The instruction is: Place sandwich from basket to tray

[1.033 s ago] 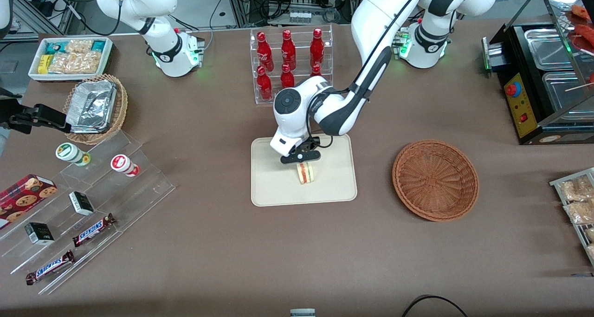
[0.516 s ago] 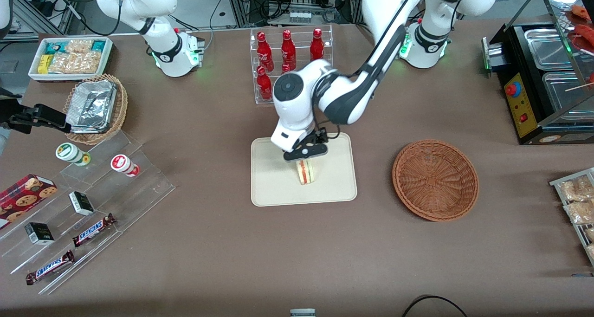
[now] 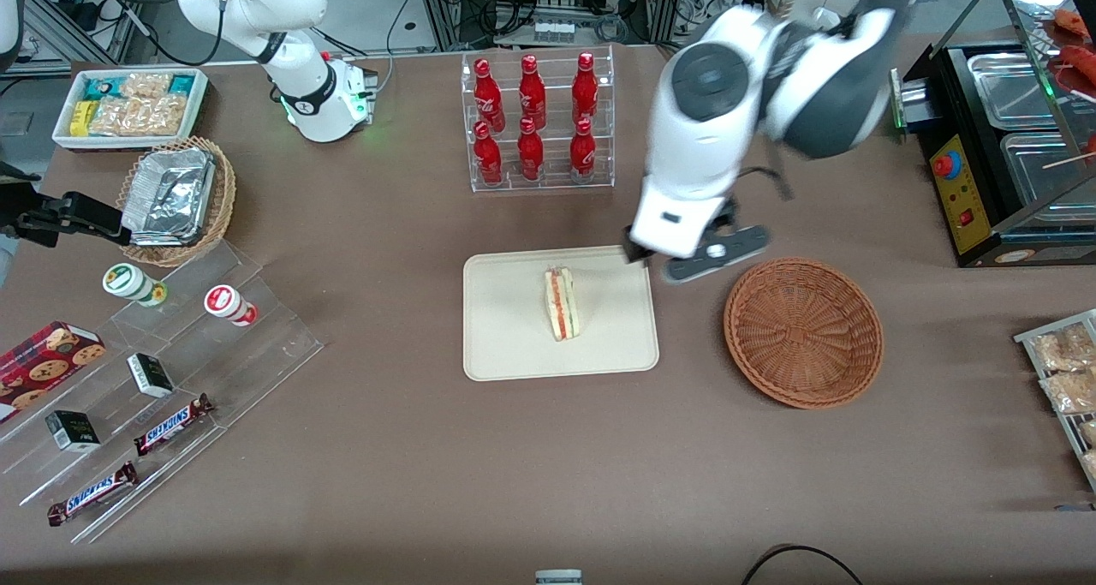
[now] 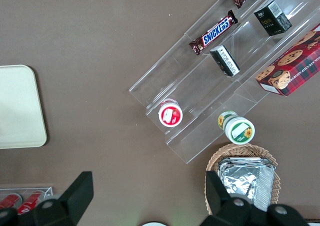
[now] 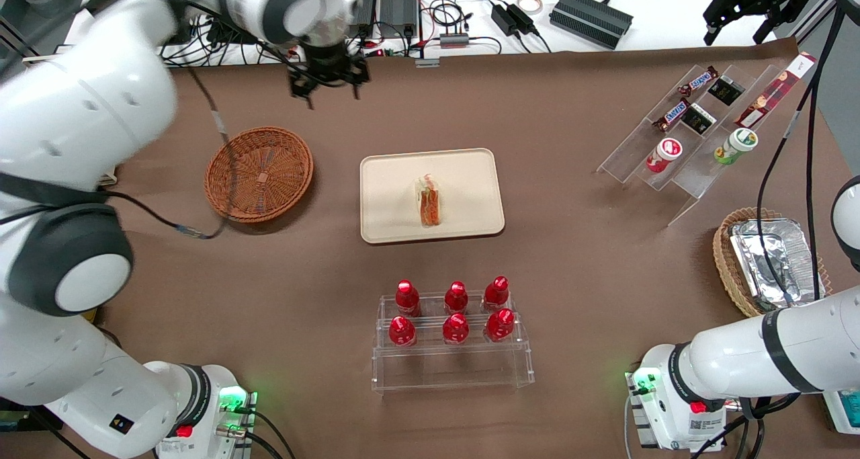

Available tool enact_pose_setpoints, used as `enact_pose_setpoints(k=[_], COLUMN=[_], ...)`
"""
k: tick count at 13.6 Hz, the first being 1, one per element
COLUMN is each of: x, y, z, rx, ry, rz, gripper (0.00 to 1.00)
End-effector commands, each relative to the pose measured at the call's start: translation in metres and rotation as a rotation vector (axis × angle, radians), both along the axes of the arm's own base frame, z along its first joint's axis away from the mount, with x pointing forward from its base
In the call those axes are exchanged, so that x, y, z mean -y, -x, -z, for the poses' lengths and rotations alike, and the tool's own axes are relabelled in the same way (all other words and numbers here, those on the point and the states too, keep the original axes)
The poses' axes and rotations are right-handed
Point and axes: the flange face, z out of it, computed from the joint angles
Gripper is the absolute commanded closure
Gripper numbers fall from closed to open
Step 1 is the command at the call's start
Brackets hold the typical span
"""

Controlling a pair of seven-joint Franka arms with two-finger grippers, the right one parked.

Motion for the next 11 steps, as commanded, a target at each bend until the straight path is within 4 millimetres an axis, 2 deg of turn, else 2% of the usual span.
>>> enact_pose_setpoints(k=[1,2,6,11], x=[-0.059,-0.087,-0.177,-0.270], y=[0.012,0.011,0.019,0.012], z=[-0.036,-0.047,-0.068,-0.081], rx=[-0.030,-0.043,-0.054,-0.060], ry=[0.008,0.009,0.037,0.061], rz=[0.089,0.117,0.230,0.347], gripper=[0.00,0.00,0.00,0.00])
